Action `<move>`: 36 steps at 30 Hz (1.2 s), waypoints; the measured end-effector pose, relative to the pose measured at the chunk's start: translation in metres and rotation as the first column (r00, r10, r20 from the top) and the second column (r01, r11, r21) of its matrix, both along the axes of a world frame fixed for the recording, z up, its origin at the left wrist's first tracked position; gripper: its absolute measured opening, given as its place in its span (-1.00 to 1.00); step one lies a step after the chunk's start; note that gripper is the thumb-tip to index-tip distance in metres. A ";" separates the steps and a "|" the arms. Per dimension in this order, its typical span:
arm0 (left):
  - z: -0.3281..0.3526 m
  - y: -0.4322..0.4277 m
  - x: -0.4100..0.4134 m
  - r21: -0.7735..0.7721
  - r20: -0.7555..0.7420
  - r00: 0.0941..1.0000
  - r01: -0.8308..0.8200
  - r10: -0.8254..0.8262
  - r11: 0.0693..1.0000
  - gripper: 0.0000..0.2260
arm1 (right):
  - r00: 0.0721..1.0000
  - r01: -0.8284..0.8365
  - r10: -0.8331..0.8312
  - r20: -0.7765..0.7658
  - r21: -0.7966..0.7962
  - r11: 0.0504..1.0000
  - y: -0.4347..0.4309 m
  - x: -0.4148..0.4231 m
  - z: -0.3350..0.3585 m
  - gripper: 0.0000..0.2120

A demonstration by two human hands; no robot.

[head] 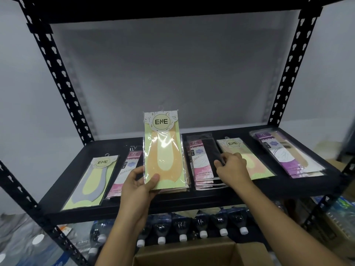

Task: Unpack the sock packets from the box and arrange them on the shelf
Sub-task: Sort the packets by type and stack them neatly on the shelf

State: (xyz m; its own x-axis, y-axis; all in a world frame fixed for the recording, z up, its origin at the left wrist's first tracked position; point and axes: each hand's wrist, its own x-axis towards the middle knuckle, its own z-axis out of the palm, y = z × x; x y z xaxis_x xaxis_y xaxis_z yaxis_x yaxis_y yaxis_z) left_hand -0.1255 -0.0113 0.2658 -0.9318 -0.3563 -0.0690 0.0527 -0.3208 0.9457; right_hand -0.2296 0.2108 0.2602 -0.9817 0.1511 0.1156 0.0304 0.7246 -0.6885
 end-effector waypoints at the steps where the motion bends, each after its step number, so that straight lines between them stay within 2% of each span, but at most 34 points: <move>1: 0.000 0.000 0.000 0.001 -0.001 1.000 0.002 -0.002 1.000 -0.66 | 1.000 0.001 -0.001 -0.023 -0.008 1.000 0.000 0.002 0.002 -0.64; 6: 0.003 0.005 0.001 0.002 -0.011 1.000 0.021 -0.021 1.000 -0.69 | 0.989 -0.041 0.026 -0.146 -0.103 0.994 0.002 0.015 0.007 -0.77; 8: 0.004 0.009 0.001 -0.002 -0.018 0.999 0.030 -0.030 1.000 -0.68 | 0.983 -0.083 0.049 -0.174 -0.196 0.977 0.003 0.022 0.008 -0.84; 13: 0.008 0.026 0.000 0.007 -0.036 0.997 0.074 -0.074 0.997 -0.68 | 0.983 -0.178 0.128 -0.130 -0.535 0.826 0.008 0.047 0.019 -0.92; 17: 0.010 0.045 -0.002 0.020 -0.042 0.994 0.104 -0.103 0.994 -0.69 | 0.981 -0.193 0.150 -0.122 -0.651 0.734 0.016 0.064 0.027 -0.90; 22: 0.009 0.078 -0.007 0.033 -0.022 0.988 0.152 -0.151 0.988 -0.68 | 0.977 -0.209 0.172 -0.123 -0.685 0.697 0.030 0.072 0.028 -0.96; 30: 0.005 0.137 -0.020 -0.055 -0.002 0.964 0.265 -0.266 0.963 -0.71 | 0.994 -0.096 0.036 -0.101 -0.683 0.724 0.078 0.069 0.022 -0.93; 36: 0.005 0.154 -0.028 -0.265 0.047 0.962 0.270 -0.267 0.926 -0.73 | 0.998 -0.019 -0.026 -0.053 -0.702 0.712 0.107 0.047 0.012 -0.86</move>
State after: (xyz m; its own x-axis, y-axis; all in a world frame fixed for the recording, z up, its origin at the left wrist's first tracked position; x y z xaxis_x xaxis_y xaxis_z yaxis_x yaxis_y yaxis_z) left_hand -0.1531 0.1422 0.2704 -0.9949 -0.0991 -0.0162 -0.0104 -0.0579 0.9983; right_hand -0.1824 0.3179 0.2727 -0.9765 0.2138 0.0276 -0.0214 0.0314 -0.9993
